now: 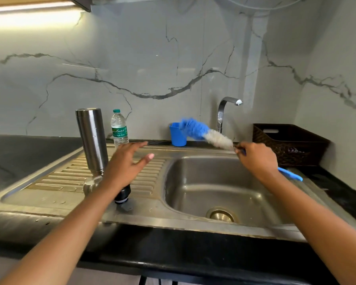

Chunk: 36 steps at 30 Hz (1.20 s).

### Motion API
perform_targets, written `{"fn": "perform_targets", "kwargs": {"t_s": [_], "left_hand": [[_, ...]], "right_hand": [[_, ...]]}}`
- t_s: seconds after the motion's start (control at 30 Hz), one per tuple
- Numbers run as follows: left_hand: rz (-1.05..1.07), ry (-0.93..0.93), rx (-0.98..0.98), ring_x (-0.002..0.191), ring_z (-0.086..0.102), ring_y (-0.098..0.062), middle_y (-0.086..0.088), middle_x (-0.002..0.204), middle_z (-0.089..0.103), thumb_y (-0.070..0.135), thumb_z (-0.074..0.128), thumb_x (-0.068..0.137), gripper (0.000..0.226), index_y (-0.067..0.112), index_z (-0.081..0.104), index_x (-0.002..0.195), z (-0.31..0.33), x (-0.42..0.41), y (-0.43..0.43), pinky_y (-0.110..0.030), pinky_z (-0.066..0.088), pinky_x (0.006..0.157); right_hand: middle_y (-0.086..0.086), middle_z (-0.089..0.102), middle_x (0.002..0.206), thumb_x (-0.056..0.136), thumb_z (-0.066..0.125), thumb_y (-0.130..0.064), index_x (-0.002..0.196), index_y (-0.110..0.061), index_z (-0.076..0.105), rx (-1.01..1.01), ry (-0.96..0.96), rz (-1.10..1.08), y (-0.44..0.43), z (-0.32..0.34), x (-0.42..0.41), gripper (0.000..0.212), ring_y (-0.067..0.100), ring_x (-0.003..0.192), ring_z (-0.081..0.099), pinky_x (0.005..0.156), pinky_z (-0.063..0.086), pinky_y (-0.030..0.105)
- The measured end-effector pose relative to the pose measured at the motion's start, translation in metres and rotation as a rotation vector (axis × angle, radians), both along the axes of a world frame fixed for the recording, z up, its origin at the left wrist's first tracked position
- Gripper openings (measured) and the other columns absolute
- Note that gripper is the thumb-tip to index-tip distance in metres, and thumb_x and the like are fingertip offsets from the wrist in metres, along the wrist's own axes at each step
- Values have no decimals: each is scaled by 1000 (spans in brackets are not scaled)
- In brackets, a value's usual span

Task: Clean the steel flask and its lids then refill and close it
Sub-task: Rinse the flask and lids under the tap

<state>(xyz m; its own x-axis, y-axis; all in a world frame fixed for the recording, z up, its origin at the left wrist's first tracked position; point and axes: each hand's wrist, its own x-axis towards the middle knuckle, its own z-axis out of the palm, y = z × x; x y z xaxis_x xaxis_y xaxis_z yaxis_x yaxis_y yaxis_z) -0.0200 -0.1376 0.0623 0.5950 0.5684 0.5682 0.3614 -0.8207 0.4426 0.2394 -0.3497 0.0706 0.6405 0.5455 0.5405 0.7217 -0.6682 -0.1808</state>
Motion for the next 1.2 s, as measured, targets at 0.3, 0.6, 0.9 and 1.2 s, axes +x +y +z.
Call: {"fn": "perform_targets", "kwargs": {"t_s": [0.3, 0.6, 0.9, 1.2], "left_hand": [[274, 554, -65, 136, 30, -29, -6, 150, 34, 38, 39, 97, 50, 24, 33, 145, -50, 94, 38, -48, 34, 104], [304, 726, -74, 133, 33, -28, -4, 145, 36, 40, 24, 100, 45, 27, 34, 141, -66, 105, 54, -45, 35, 99], [314, 698, -59, 135, 31, -25, -1, 147, 34, 41, 24, 100, 45, 29, 32, 143, -72, 106, 58, -45, 33, 101], [315, 681, -60, 134, 31, -24, 1, 147, 34, 43, 26, 99, 44, 32, 32, 142, -74, 107, 59, -45, 32, 102]], "right_hand": [[11, 58, 89, 93, 50, -9, 108, -10, 60, -330, -413, -151, 102, 119, 32, 19, 30, 88, 60, 75, 45, 40], [13, 61, 108, 90, 46, -3, 97, -9, 57, -593, -703, -118, 203, 167, 74, 14, 32, 104, 56, 102, 26, 44], [12, 54, 128, 95, 44, -10, 121, -8, 57, -705, -765, -77, 284, 153, 108, 29, 33, 128, 35, 114, 7, 54], [16, 37, 145, 93, 51, -11, 129, -7, 54, -581, -590, -23, 310, 124, 138, 36, 33, 140, 19, 116, -2, 51]]}}
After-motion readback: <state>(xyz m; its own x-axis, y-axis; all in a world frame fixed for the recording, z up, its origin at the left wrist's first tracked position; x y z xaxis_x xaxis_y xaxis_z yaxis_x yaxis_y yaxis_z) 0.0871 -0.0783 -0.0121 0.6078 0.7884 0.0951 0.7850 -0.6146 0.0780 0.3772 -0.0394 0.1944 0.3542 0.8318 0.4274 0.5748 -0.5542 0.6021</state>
